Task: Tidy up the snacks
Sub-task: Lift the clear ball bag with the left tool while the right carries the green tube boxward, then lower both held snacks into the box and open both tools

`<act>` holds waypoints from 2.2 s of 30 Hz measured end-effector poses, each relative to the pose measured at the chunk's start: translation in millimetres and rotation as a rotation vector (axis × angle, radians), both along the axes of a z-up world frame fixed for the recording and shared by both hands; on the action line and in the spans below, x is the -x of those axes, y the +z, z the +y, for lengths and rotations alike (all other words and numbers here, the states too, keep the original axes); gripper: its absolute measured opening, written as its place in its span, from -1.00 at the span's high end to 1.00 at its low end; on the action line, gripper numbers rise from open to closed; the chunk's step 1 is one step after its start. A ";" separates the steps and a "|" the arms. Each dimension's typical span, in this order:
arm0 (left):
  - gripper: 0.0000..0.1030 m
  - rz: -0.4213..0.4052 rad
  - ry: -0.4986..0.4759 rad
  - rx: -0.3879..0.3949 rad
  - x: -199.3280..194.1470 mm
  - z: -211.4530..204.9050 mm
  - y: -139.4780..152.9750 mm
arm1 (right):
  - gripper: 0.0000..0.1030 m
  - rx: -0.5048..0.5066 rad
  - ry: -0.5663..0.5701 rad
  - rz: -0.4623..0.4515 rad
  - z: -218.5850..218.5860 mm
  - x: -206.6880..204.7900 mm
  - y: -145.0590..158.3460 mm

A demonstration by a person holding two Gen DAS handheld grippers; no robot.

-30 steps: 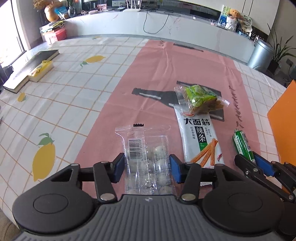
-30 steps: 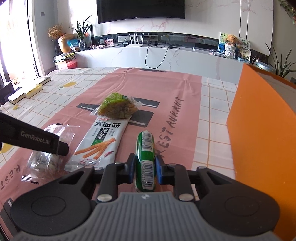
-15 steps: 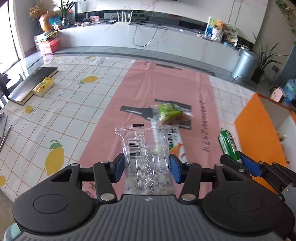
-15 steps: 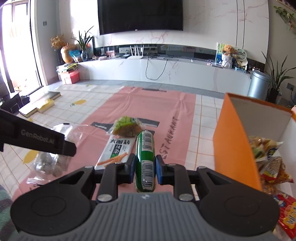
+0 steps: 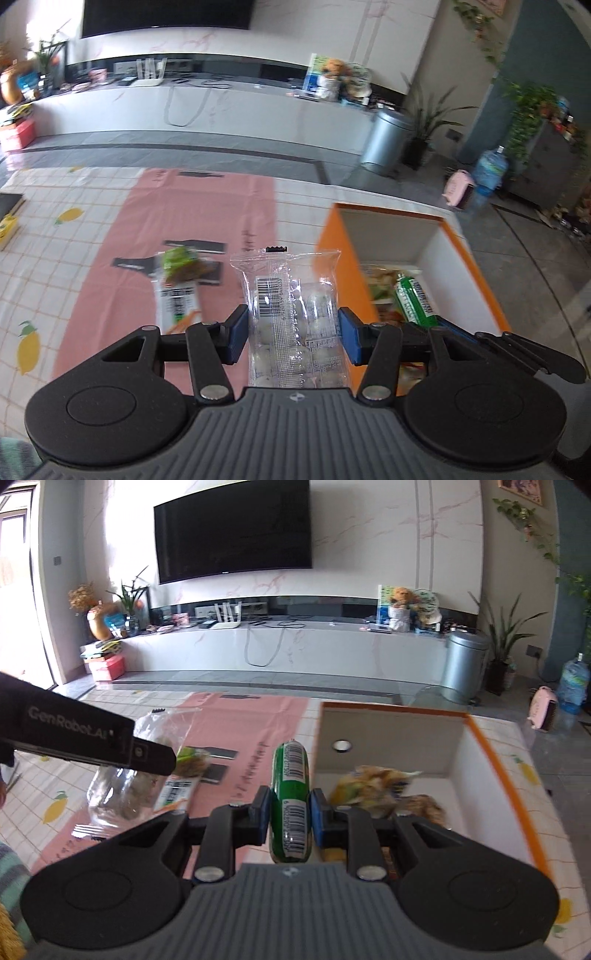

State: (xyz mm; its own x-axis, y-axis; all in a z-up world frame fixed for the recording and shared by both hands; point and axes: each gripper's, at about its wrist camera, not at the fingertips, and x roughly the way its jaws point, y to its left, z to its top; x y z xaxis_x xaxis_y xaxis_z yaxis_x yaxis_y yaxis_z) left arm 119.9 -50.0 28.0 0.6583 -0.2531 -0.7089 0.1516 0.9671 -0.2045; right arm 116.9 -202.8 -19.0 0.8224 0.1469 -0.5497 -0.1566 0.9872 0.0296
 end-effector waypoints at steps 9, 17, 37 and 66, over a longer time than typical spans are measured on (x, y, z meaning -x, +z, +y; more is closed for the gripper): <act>-0.13 0.046 -0.193 0.010 -17.3 -78.4 -5.7 | 0.63 0.033 -0.054 0.069 -76.0 6.4 3.3; -0.13 0.150 -0.282 -0.071 -44.0 -126.3 -31.6 | 0.63 0.074 -0.054 0.173 -113.1 -19.6 -13.2; -0.15 0.364 -0.349 -0.283 -96.4 -179.6 -74.1 | 0.63 0.155 0.134 0.402 -123.0 -91.5 -47.3; -0.33 0.362 -0.431 -0.367 -98.7 -182.0 -84.0 | 0.50 0.205 0.191 0.462 -119.3 -109.6 -64.8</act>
State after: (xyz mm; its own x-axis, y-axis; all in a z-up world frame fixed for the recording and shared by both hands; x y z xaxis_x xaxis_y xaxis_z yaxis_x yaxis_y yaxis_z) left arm 218.5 -232.0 -56.0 0.2573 -0.1406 -0.9560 0.5233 0.8520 0.0155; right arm 226.5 -322.1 -83.9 0.4569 0.1221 -0.8811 -0.3506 0.9351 -0.0522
